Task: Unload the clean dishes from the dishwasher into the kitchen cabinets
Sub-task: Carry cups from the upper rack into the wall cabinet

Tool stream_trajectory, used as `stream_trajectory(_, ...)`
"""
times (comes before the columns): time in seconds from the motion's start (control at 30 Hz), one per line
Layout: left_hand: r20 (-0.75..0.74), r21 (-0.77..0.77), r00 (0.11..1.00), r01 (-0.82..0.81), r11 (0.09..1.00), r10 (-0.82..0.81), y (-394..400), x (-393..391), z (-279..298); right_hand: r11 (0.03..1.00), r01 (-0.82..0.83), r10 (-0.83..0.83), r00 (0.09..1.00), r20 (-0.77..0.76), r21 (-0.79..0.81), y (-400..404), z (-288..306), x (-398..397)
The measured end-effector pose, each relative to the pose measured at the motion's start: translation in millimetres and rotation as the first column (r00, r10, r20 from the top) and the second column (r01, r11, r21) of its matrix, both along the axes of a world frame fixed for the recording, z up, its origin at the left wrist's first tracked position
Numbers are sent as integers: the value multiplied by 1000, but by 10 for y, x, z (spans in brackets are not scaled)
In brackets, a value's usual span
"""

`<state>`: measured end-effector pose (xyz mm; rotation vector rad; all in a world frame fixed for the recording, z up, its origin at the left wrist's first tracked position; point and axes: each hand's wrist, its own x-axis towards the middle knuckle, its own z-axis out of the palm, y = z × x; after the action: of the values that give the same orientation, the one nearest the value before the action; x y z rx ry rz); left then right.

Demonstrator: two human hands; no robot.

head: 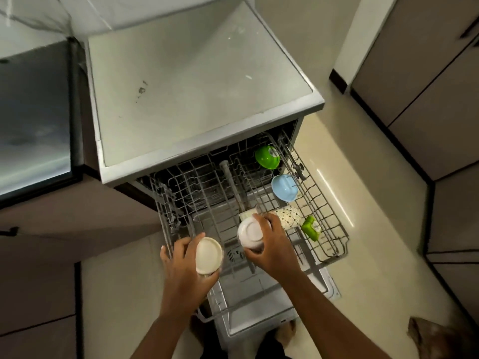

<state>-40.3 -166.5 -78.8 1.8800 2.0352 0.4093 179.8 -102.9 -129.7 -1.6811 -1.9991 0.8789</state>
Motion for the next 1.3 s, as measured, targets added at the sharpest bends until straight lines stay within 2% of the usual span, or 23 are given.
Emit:
stream_trajectory(0.17, 158, -48, 984, -72, 996, 79, -432, -21, 531, 1000, -18, 18, 1000, -3, 23, -288, 488, -68)
stream_trajectory(0.4, 203, 20, 973, -120, 993, 113, -837, -567, 1256, 977, -109, 115, 993, -21, 184, -667, 1353, -707)
stream_trajectory(0.57, 197, 166, 970, -177, 970, 143, -1176, -1383, 1706, 958, -104, 121, 991, -50, 266, -1020, 1801, -1379)
stream_trajectory(0.77, 110, 226, 981, -184, 957, 162, -1706, -2470, 2320, 962, -91, 130, 982, -137, 259, -1452, 2290, -2495)
stream_trajectory(0.83, 102, 249, 973, -225, 942, 206, -1884, -2844, 2553, 945, -108, 163, 974, -160, 308, -1537, 2516, -2943)
stream_trajectory(1.1, 26, 398, 948, -301, 867, 318, -1991, -3915, 3555, 867, -181, 283, 946, -159, 465, -1392, 3503, -4132)
stream_trajectory(1.3, 76, 522, 912, -382, 763, 404, -1660, -4525, 4323, 827, -172, 312, 932, -183, 535, -937, 4275, -4711)
